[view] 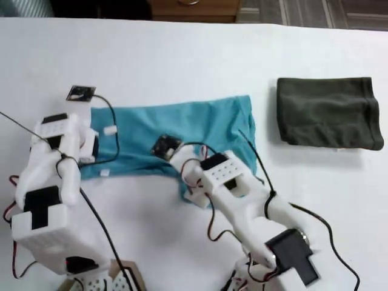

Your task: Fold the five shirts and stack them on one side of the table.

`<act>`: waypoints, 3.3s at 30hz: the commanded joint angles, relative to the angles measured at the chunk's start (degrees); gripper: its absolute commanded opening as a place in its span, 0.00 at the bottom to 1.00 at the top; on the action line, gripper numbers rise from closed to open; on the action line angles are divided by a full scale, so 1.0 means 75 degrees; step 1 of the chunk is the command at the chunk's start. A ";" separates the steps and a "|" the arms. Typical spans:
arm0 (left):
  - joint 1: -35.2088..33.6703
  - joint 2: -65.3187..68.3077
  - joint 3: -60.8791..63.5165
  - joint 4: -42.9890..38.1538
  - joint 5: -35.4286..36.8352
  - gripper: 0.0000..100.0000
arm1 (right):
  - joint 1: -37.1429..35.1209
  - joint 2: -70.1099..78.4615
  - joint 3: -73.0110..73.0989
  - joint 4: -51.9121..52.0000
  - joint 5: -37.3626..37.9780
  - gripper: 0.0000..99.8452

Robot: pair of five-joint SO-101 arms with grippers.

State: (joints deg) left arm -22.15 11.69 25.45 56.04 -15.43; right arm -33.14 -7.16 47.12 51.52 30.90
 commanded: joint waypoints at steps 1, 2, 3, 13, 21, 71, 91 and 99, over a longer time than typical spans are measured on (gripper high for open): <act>-0.0047 -0.0070 0.0029 -0.0223 -0.0012 0.03 | 0.0416 0.0018 -0.0281 -0.0053 -0.0012 0.01; -0.0047 -0.0070 0.0029 -0.0223 -0.0012 0.03 | 0.0580 -0.0076 -0.0363 0.0088 -0.0012 0.03; -0.0047 -0.0070 0.0029 -0.0223 -0.0012 0.03 | 0.0709 -0.0205 -0.0457 0.0229 -0.0012 0.03; -0.0047 -0.0070 0.0029 -0.0223 -0.0012 0.03 | 0.0850 -0.2292 -0.0656 0.1600 0.0047 0.02; -0.0047 -0.0070 0.0029 -0.0223 -0.0012 0.03 | 0.0111 -0.2596 -0.0633 0.2069 -0.0012 0.02; -0.0047 -0.0070 0.0041 -0.0223 -0.0012 0.03 | 0.0662 -0.2573 0.2309 0.0252 0.0867 0.29; -0.0035 -0.0059 0.0053 -0.0223 -0.0012 0.03 | 0.1272 -0.0229 0.0352 0.1073 0.1664 0.03; -0.0035 -0.0047 0.0053 -0.0223 -0.0012 0.03 | 0.1717 -0.0885 -0.1348 0.2374 0.2086 0.02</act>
State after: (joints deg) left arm -22.15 11.60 25.63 55.87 -15.43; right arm -21.19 -10.77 42.73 66.20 44.35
